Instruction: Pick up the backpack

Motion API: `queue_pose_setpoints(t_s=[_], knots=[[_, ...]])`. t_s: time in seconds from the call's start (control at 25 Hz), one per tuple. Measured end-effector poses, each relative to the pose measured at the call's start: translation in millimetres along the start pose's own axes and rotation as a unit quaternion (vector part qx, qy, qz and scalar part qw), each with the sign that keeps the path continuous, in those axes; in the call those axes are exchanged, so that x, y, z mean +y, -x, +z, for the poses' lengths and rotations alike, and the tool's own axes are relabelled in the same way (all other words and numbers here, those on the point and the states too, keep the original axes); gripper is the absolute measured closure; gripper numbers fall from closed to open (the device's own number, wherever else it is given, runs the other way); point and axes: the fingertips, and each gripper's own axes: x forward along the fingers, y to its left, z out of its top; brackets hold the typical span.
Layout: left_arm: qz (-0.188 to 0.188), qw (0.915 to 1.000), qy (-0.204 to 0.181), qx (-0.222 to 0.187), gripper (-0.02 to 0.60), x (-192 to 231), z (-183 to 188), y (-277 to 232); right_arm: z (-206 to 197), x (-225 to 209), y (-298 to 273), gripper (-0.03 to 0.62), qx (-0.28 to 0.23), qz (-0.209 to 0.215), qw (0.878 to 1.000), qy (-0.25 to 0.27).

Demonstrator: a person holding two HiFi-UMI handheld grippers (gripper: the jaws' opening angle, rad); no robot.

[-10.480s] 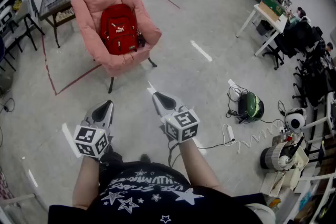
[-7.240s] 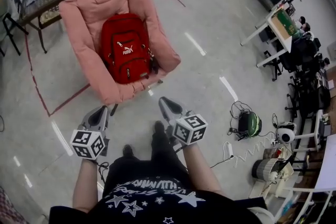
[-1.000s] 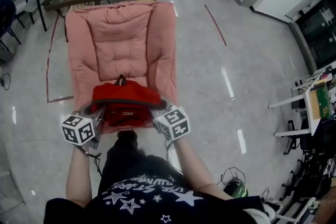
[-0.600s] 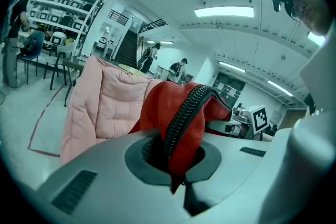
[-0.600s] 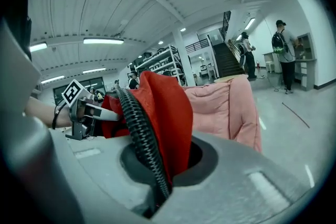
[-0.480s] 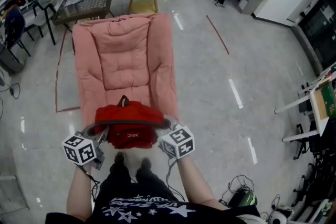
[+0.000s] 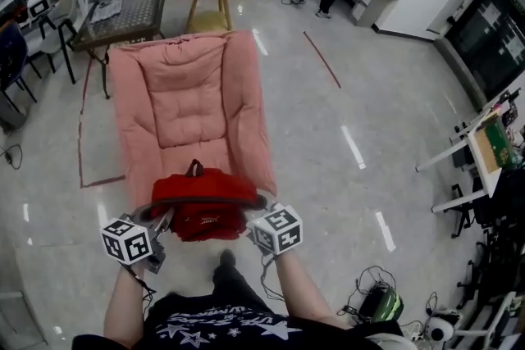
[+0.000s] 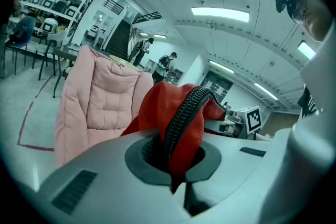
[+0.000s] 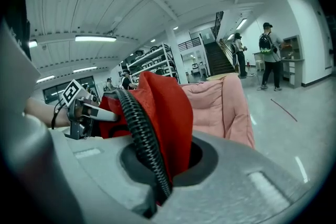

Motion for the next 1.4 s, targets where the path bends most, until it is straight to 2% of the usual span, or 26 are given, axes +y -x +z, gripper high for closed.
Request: queue_pose_setpoints(t_s=[0.16, 0.32, 0.48, 0.72, 0.96, 1.12, 1.24, 1.4], knots=[[-0.033, 0.9992, -0.019, -0.005, 0.574, -0.6, 2.4, 35.1, 2.9, 38.8, 10.5, 0.586, -0.025, -0.035, 0.999, -0.014], [-0.070, 0.9966, -0.042, 0.003, 0.574, 7.2, -4.3, 75.2, -10.9, 88.3, 16.8, 0.587, -0.043, -0.067, 0.996, -0.035], [-0.089, 0.9945, -0.055, 0.001, 0.574, 15.7, -13.9, 117.3, -21.8, 135.5, 16.6, 0.587, -0.047, -0.086, 0.994, -0.037], [-0.121, 0.9907, -0.061, 0.018, 0.574, 27.3, -42.9, 174.9, -46.2, 203.4, 22.6, 0.588, -0.048, -0.116, 0.991, -0.040], [-0.161, 0.9840, -0.070, 0.032, 0.574, 22.3, -65.7, 227.0, -67.9, 269.1, 46.9, 0.587, -0.063, -0.162, 0.983, -0.060], [-0.186, 0.9793, -0.071, 0.035, 0.574, 12.5, -106.0, 265.8, -102.8, 318.5, 74.2, 0.587, -0.063, -0.179, 0.980, -0.064], [-0.197, 0.9771, -0.069, 0.040, 0.574, 5.1, -123.1, 279.9, -117.1, 338.5, 89.2, 0.588, -0.056, -0.188, 0.978, -0.068], [-0.202, 0.9760, -0.064, 0.049, 0.574, 4.5, -117.1, 280.1, -110.5, 342.0, 90.9, 0.587, -0.049, -0.194, 0.977, -0.075]])
